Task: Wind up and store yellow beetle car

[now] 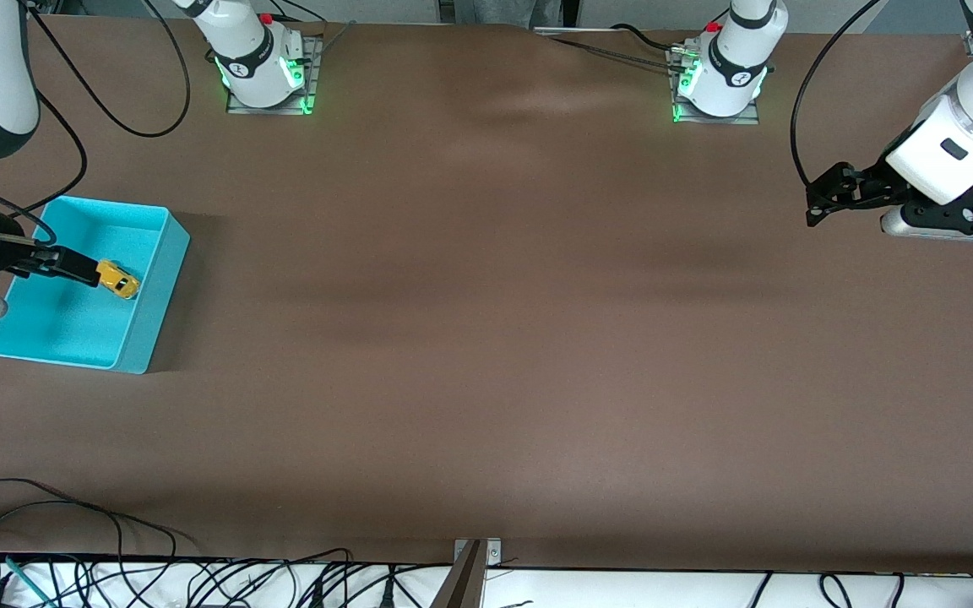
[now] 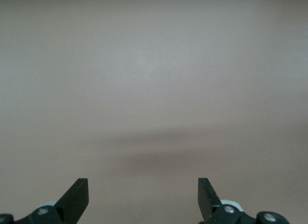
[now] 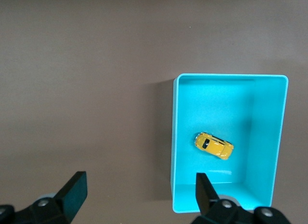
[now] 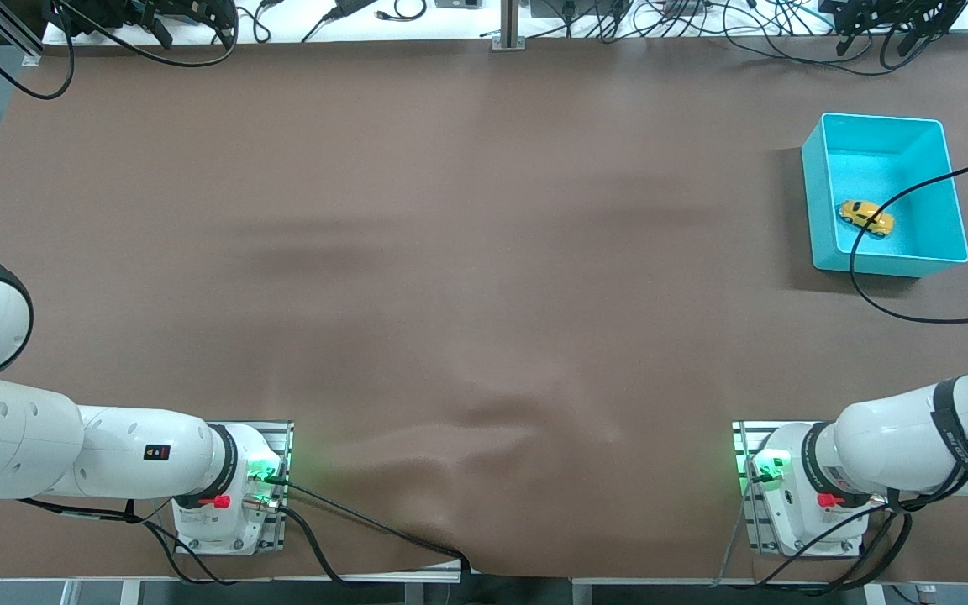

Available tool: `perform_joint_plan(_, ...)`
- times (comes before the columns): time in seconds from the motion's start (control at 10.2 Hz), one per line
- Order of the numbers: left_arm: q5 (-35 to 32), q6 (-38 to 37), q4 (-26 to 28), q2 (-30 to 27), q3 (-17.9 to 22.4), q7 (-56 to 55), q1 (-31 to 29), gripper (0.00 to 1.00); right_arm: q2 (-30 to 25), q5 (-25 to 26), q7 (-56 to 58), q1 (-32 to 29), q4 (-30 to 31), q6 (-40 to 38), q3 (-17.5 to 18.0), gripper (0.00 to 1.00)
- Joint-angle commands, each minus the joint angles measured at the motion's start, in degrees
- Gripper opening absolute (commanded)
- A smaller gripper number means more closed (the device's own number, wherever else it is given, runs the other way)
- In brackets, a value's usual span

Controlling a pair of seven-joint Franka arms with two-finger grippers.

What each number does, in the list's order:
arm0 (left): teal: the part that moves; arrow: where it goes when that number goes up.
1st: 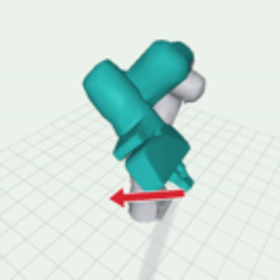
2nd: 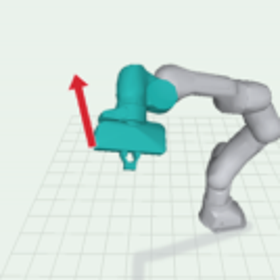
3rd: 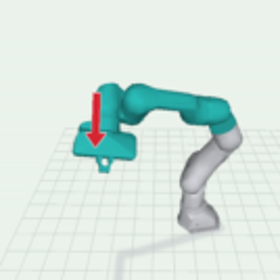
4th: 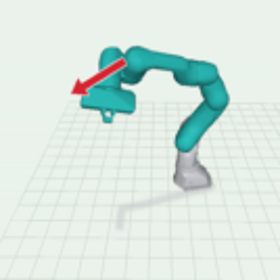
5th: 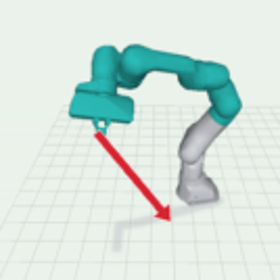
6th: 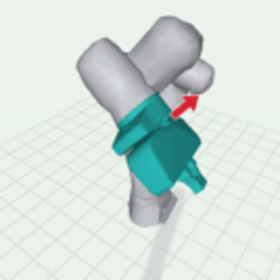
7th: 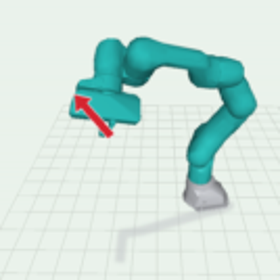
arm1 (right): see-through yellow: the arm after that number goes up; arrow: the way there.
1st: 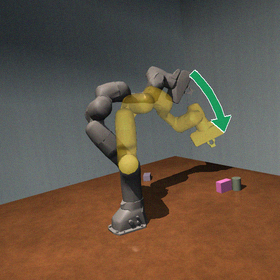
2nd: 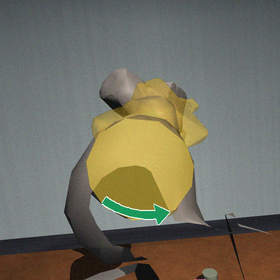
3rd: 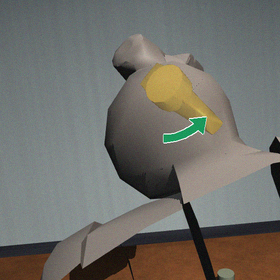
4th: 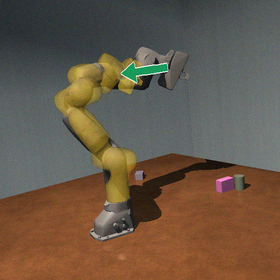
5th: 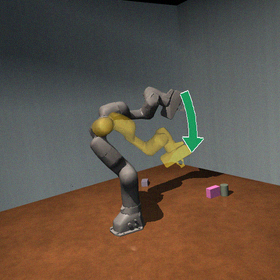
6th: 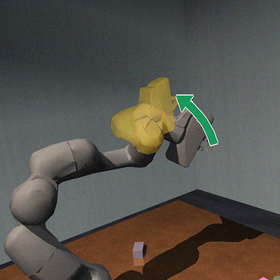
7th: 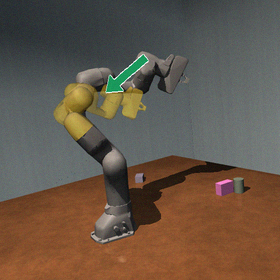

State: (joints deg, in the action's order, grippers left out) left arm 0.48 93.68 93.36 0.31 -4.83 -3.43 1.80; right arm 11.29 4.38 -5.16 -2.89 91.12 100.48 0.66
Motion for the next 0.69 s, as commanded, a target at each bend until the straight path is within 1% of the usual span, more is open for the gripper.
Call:
perform_joint_plan(0.0,0.84,-0.26,-1.6,0.74,-0.09,-0.43,-0.22,1.0,-1.62,0.46,-2.48,0.25,1.25,0.33,1.19,1.0)
perform_joint_plan(0.1,0.76,-0.26,-1.6,0.74,-0.09,-0.43,-0.14,1.0,-1.62,-1.02,-2.57,0.34,1.25,0.42,1.19,1.0)
perform_joint_plan(0.2,0.76,-0.26,-1.6,0.74,-0.09,-0.43,-0.13,1.0,-1.53,-3.74,-2.57,0.34,1.25,0.42,1.1,1.0)
perform_joint_plan(0.59,0.76,-0.26,-1.6,0.74,-0.09,-0.52,-0.22,1.0,-1.44,-3.76,-2.31,0.25,1.16,0.51,1.1,1.0)
